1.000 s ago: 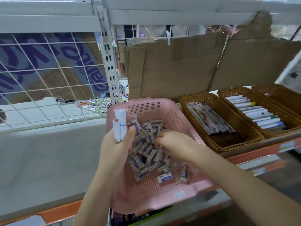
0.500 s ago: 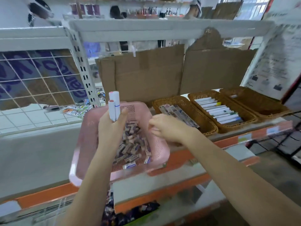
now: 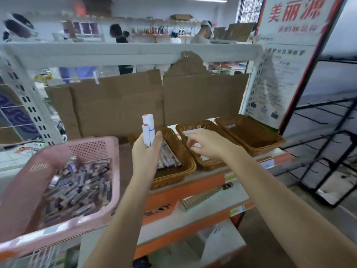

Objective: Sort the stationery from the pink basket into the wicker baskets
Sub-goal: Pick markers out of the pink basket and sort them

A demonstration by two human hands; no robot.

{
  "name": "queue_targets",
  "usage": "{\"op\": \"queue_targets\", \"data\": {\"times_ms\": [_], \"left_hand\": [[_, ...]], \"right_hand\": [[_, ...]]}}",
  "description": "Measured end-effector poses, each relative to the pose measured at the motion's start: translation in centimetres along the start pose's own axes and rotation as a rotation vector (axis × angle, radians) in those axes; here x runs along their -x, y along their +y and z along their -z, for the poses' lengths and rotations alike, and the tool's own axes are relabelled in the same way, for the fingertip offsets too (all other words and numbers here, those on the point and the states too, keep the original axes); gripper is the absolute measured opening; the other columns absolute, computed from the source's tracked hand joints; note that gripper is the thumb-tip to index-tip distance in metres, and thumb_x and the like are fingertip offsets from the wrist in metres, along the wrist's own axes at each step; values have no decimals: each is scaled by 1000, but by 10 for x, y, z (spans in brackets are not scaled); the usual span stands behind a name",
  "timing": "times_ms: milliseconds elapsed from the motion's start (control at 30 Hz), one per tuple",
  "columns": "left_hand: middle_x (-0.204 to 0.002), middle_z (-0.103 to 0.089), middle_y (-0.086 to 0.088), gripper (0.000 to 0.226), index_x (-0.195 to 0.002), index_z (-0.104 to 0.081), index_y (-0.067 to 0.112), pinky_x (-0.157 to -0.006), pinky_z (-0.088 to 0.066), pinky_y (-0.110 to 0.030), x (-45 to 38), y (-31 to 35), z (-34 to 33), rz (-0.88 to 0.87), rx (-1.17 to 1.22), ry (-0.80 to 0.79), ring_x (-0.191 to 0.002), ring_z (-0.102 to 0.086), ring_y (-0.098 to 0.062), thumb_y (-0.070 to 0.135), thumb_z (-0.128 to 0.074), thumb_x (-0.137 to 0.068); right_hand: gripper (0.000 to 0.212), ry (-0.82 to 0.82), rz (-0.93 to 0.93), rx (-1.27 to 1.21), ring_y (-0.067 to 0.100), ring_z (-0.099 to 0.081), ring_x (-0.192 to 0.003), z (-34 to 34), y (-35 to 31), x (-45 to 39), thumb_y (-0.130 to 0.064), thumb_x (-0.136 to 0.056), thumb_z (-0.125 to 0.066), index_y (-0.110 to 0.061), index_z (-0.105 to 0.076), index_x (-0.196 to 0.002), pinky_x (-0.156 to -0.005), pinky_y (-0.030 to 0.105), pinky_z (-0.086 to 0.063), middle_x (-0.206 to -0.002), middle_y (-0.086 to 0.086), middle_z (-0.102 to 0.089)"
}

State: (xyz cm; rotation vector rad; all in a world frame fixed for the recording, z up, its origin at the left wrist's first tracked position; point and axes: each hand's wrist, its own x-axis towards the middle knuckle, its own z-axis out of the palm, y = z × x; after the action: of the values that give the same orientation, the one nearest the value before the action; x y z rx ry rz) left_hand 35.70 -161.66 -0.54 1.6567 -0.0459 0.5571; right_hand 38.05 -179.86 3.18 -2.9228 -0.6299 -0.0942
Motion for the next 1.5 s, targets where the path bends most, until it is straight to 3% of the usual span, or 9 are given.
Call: {"op": "queue_targets", "data": {"times_ms": [300,533,667,900,1033,1133,1200,1333,1500], "left_hand": [[-57,-34,1,38,-64,-34,17,-54,-26,-34,-20,-26,-101,30,33,-113,-53,-31,-14,31,-52,-94],[-48,-33,10,41,-61,-33,21,-47,-24,-24,-32,-50,-158,94,-19,-103,-45,-30,-7,34,-51,-95],[-48,-35,9,39,-60,-38,21,-40,-24,-15,-33,-59,-188,144,-18,-30,-39,-30,-3,33,-52,-95],[-46,-38,10,38,-60,-40,25,-49,-27,-31,-26,-70,-226,181,-9,149,-44,-32,-8,34,-56,-93],[-48,-41,10,37,-59,-41,28,-50,-30,-28,-27,-74,-232,159,-132,172,-47,-36,-9,35,-55,-93],[-48,-43,11,30,-66,-46,27,-45,-29,-23,-41,-77,-234,124,-352,103,-44,-36,-7,35,-55,-93],[-54,-47,10,16,-83,-53,24,-38,-28,-19,-56,-80,-236,151,-537,-3,-43,-40,-8,37,-54,-93],[-61,-49,6,24,-86,-51,21,-43,-27,-25,-91,-92,-239,143,-935,-253,-50,-45,-11,44,-51,-93],[-77,-51,4,33,-91,-51,18,-53,-34,-27,-129,-113,-242,-4,-1208,-522,-65,-47,-13,51,-51,-91]], "right_hand": [[27,-27,-150,-31,16,-54,-109,-22,101,-6,-23,-97,-48,-18,-59,-121,-84,25,-42,-123,0,-57],[28,-76,-187,-74,17,-53,-104,-47,163,-8,-23,-98,-46,-16,-56,-123,-83,28,-43,-119,2,-54],[25,-59,-116,-101,17,-53,-103,-57,188,-13,-24,-98,-46,-15,-57,-119,-85,29,-45,-114,1,-55],[24,-33,75,-165,20,-50,-106,-85,212,-12,-20,-99,-42,-8,-60,-110,-86,28,-39,-113,7,-56],[29,150,180,-186,23,-53,-98,-106,217,-2,-24,-102,-37,-7,-60,-98,-78,28,-37,-100,9,-59],[24,262,207,-208,24,-59,-79,-110,216,2,-21,-98,-47,-8,-61,-84,-62,30,-41,-82,8,-60],[19,395,226,-188,18,-59,-62,-112,214,5,-17,-87,-59,-11,-61,-69,-50,21,-37,-66,2,-59],[27,504,284,-202,13,-50,-52,-119,215,6,-9,-79,-72,-14,-53,-61,-47,18,-31,-56,-1,-50],[29,584,286,-185,12,-49,-55,-126,216,5,-19,-90,-49,-15,-54,-62,-48,20,-36,-58,-3,-50]]}}
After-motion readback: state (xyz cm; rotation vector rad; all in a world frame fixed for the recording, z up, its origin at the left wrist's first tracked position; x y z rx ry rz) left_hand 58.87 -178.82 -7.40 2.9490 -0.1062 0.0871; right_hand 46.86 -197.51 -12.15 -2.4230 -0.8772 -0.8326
